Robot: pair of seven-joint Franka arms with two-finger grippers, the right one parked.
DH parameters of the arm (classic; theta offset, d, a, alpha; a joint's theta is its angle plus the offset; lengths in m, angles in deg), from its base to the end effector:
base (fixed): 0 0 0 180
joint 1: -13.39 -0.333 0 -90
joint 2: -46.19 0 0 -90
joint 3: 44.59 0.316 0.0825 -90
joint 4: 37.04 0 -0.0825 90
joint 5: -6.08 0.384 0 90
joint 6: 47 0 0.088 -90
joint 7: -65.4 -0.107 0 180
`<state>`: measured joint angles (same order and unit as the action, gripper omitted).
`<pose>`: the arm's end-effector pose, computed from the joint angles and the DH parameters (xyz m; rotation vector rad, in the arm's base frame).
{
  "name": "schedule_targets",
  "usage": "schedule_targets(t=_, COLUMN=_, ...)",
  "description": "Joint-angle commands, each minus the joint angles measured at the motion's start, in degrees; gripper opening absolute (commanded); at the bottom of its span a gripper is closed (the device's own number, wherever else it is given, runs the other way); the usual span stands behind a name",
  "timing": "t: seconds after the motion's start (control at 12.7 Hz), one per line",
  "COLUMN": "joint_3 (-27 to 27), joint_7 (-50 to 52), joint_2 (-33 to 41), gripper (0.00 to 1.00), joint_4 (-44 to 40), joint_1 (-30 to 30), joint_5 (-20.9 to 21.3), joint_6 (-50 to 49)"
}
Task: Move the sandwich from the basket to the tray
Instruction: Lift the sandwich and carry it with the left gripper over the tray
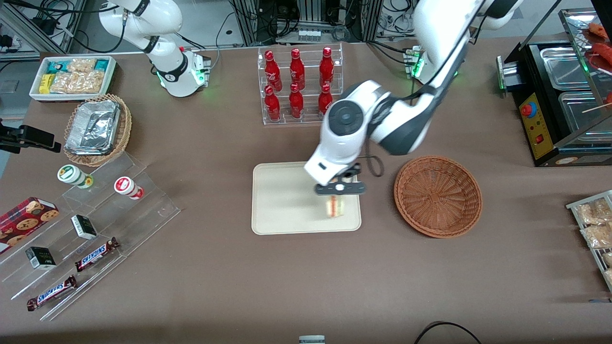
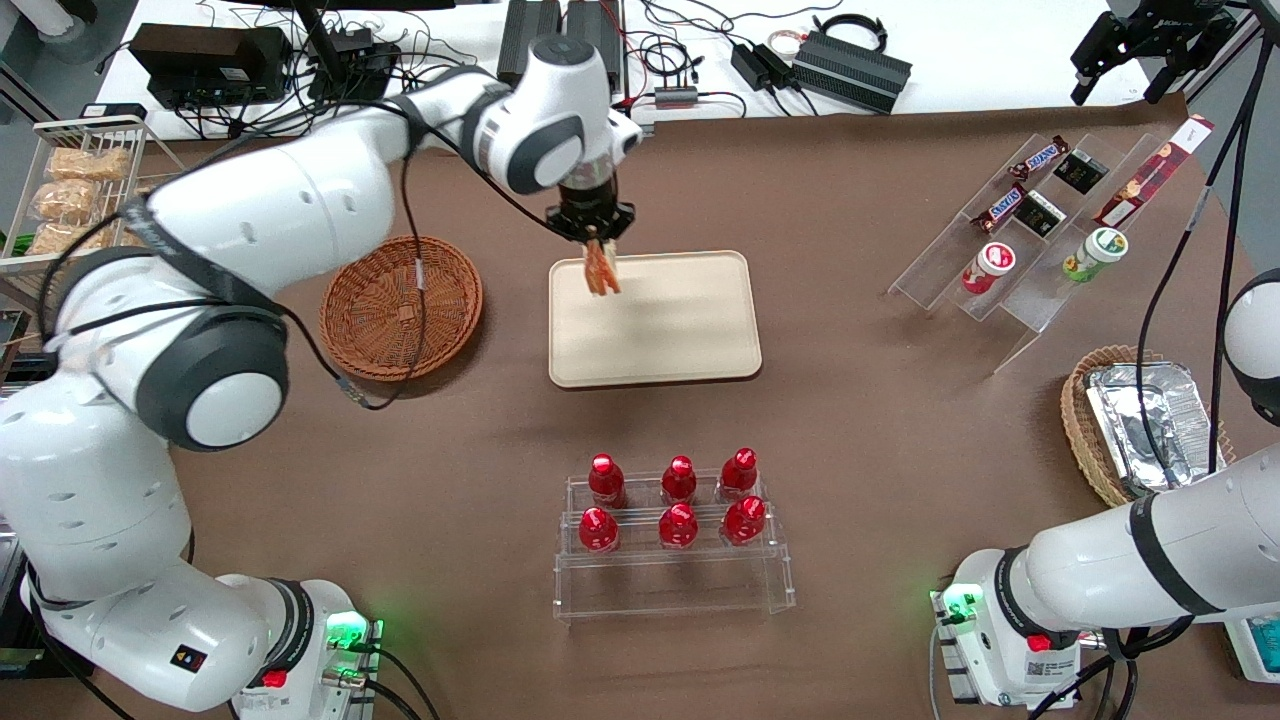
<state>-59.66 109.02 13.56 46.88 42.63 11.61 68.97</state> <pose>0.5315 -0.4663 0.3593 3.0959 -0.0209 -0.0468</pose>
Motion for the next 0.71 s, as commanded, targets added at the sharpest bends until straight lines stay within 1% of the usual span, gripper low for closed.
schedule_targets(t=0.0, joint_3=0.6, joint_7=2.2, joint_2=-6.1, gripper=0.00, joint_4=-3.7, joint_1=3.4, joint_5=1.4, joint_6=5.1)
schedule_targets(t=0.31, joint_3=0.8, joint_7=5.1, joint_2=-12.2, gripper=0.00, joint_4=-5.0, joint_1=6.5, joint_5=5.8, joint_6=7.9)
schedule_targets(t=0.47, joint_3=0.8, joint_7=5.6, joint_2=-13.8, gripper=0.00, joint_4=-4.7, joint_1=7.1, joint_5=6.9, joint_6=9.7)
schedule_targets(t=0.55, joint_3=0.8, joint_7=5.8, joint_2=-14.4, gripper=0.28, joint_4=-4.6, joint_1=7.8, joint_5=7.0, joint_6=9.7)
schedule_targets(t=0.63, joint_3=0.9, joint_7=6.2, joint_2=-14.7, gripper=0.82, joint_4=-4.5, joint_1=7.9, joint_5=7.1, joint_6=9.7)
